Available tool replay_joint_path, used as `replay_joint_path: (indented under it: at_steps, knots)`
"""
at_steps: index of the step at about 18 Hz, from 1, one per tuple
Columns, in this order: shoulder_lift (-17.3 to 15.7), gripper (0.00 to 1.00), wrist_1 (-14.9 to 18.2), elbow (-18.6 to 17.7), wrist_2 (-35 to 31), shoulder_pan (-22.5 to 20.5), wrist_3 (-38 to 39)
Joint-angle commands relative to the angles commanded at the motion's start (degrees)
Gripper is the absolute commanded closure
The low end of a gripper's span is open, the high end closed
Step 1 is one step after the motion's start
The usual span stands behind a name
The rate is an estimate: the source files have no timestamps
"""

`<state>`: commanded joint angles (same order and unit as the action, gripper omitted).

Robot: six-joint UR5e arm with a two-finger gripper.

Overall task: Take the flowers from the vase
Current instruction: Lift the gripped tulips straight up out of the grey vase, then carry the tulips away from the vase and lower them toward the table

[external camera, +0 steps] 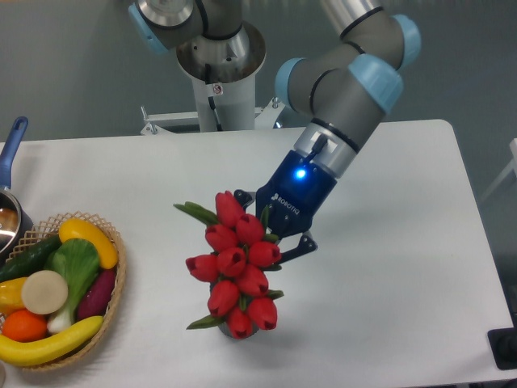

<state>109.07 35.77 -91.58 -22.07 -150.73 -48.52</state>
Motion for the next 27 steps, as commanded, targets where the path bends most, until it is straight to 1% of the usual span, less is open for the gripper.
replay_joint_path:
  at_steps: [3, 5, 8, 12, 14, 15, 17, 21, 23, 25, 27]
  knots:
    - [-0.2, 1.00, 0.1, 0.2, 3.3, -1.3, 1.3]
    - [-0.2, 1.00, 0.1, 1.7, 5.6, -2.2, 4.5]
    - [-0.2, 1.00, 0.1, 2.6, 5.7, -2.5, 5.0]
    - [-0.3, 1.00, 0.1, 4.6, 5.7, -5.1, 5.1]
    - [-0.4, 1.00, 0.1, 4.8, 5.8, -6.8, 5.1]
    - [-0.6, 1.00, 0.1, 4.8, 5.7, -7.4, 5.0]
    - [-0.9, 1.00, 0.0, 4.7, 5.4, -9.9, 4.3]
    - [-0.9, 1.00, 0.2, 3.7, 4.3, -13.9, -0.9]
    - [-0.8, 1.00, 0.3, 3.8, 0.7, -15.5, -2.8]
    - [-0.4, 1.00, 0.3, 3.5, -6.6, -17.0, -3.0]
    - [0.4, 1.00, 0.2, 2.4, -13.8, -18.7, -4.3]
